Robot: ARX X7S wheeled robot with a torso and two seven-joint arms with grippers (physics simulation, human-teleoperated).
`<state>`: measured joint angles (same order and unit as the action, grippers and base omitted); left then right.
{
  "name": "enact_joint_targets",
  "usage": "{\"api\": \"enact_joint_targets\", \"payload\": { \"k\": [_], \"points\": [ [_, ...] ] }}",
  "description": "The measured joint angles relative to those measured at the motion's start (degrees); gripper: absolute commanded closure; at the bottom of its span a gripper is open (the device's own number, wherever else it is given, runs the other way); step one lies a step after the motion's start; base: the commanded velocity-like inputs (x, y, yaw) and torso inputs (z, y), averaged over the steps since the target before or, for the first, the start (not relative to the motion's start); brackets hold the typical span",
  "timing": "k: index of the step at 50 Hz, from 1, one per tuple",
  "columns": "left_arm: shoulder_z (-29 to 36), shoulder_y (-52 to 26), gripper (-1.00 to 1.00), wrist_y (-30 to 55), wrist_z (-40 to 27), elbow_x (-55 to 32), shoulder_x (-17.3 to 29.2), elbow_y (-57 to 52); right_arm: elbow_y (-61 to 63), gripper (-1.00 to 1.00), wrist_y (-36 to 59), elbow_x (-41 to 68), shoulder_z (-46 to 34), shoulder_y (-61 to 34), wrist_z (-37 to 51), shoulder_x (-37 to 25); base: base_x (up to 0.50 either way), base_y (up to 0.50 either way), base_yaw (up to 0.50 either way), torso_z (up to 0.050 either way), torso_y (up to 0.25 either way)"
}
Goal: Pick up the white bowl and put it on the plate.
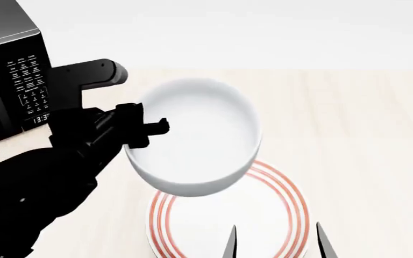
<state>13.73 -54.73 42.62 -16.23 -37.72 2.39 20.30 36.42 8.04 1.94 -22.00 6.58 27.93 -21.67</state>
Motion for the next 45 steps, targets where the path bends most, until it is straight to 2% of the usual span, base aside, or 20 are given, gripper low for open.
{"api": "enact_joint_targets", "payload": {
  "k": [45],
  "points": [
    [18.34, -1.18, 1.00, -16.96, -3.83, -13.83, -0.32, 13.04, -0.50, -1.00, -0.32, 0.93, -0.21, -0.26, 0.43, -0.72, 0.00, 0.00, 0.00, 0.000, 0.000]
  ]
}}
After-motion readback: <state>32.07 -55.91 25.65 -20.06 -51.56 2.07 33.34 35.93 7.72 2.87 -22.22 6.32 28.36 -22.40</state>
